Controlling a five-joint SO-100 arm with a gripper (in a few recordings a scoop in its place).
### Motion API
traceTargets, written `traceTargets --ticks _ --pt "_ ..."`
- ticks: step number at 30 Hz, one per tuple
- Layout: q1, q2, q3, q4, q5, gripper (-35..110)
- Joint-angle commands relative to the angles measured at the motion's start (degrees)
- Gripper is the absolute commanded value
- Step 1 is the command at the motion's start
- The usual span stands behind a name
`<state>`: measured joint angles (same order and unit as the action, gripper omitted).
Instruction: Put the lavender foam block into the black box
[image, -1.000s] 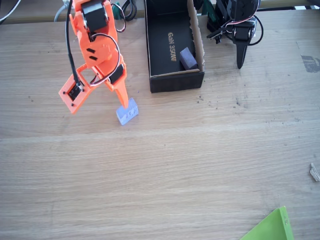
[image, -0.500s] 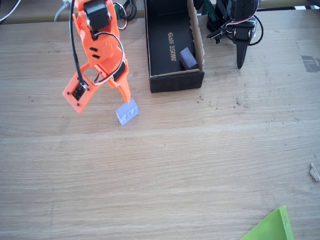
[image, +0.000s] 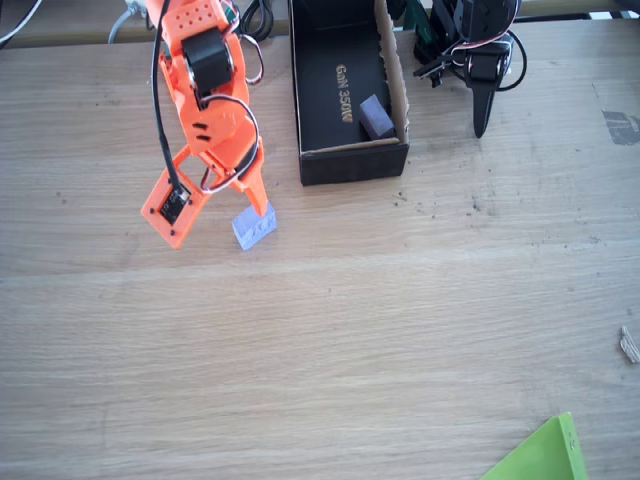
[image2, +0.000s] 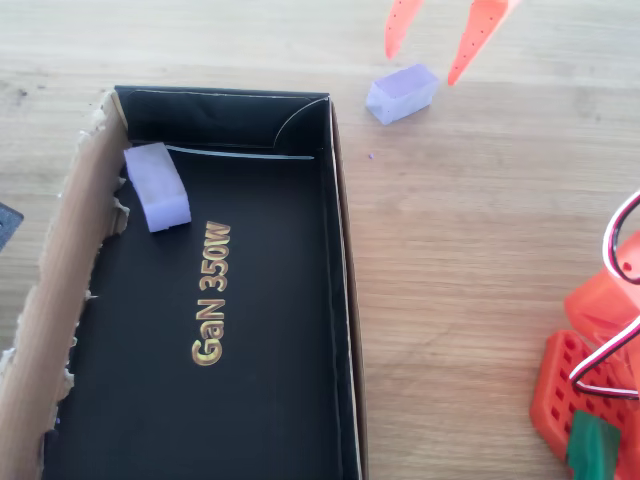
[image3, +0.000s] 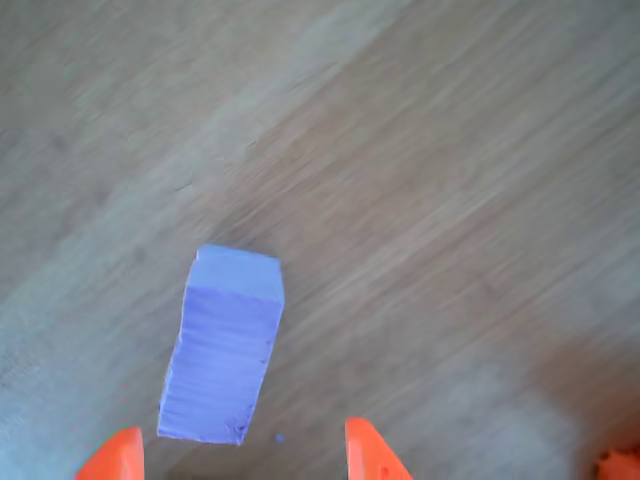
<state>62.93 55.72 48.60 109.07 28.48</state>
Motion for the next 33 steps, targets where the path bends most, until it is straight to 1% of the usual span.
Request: traceTargets --ticks 1,33 --pt "0.4 -0.2 -3.4 0.5 1.0 27" --pt "-0.4 -12.3 -14.3 -0.4 1.1 27"
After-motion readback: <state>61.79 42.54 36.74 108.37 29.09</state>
